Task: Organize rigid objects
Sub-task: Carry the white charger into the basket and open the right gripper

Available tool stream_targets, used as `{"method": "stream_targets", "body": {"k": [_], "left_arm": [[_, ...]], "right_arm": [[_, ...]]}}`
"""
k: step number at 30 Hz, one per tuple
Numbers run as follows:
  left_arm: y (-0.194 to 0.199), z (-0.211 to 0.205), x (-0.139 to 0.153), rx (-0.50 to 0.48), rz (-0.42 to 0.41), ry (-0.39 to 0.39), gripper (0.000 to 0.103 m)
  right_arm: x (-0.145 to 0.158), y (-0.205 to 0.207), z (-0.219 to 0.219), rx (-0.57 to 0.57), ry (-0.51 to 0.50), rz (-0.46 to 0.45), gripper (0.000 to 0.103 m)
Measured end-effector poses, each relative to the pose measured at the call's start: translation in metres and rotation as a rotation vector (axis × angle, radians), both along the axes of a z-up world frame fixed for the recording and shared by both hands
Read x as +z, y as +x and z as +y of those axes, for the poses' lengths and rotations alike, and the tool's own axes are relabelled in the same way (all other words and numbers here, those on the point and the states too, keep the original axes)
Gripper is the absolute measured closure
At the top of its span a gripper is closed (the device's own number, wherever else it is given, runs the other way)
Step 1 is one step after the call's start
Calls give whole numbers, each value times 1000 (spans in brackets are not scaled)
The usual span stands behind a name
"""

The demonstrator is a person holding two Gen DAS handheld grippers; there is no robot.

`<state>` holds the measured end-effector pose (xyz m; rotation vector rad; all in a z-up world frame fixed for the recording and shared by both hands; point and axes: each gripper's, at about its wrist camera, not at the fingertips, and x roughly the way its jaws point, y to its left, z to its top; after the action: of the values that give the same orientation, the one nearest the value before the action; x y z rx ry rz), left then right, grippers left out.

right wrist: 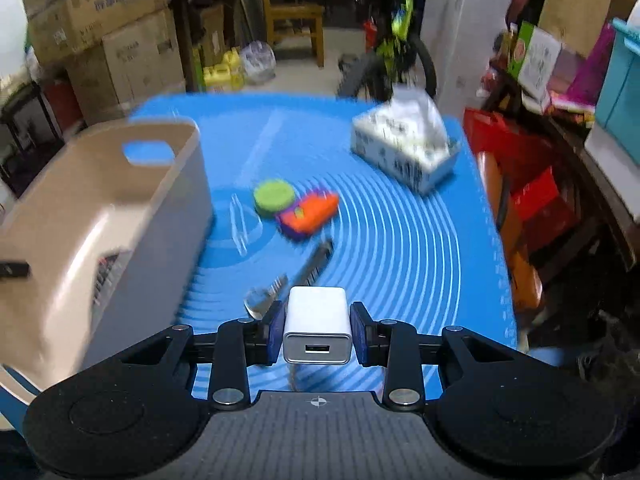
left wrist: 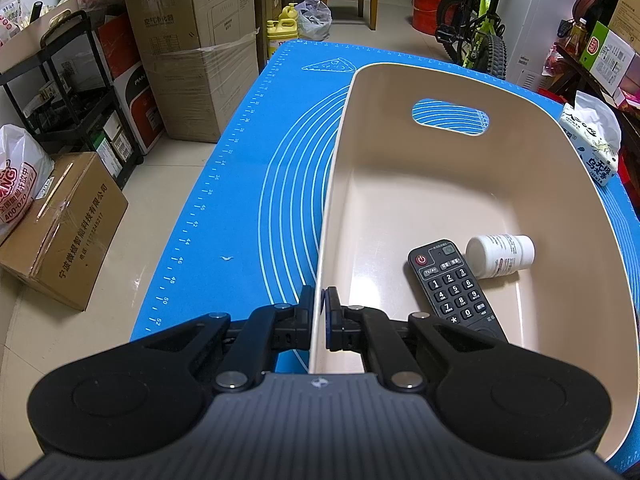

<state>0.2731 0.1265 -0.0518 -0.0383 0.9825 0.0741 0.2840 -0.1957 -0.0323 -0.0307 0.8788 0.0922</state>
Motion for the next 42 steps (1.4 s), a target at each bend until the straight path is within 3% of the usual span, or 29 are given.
{"method": "stream_targets", "body": {"k": [7,14,26,42], "left_arm": [[0,1,0,0,0,0,96],[0,1,0,-1,0,0,96],[0,1,0,1,2,2,96],[0,0,-1,1,2,2,97]], "right_arm": [[48,2,27,59,48,-133,61],[64,14,68,129,99,-192,61],[35,29,147,262,101,-120,61],[-25,33,193,357,5,70,61]]}}
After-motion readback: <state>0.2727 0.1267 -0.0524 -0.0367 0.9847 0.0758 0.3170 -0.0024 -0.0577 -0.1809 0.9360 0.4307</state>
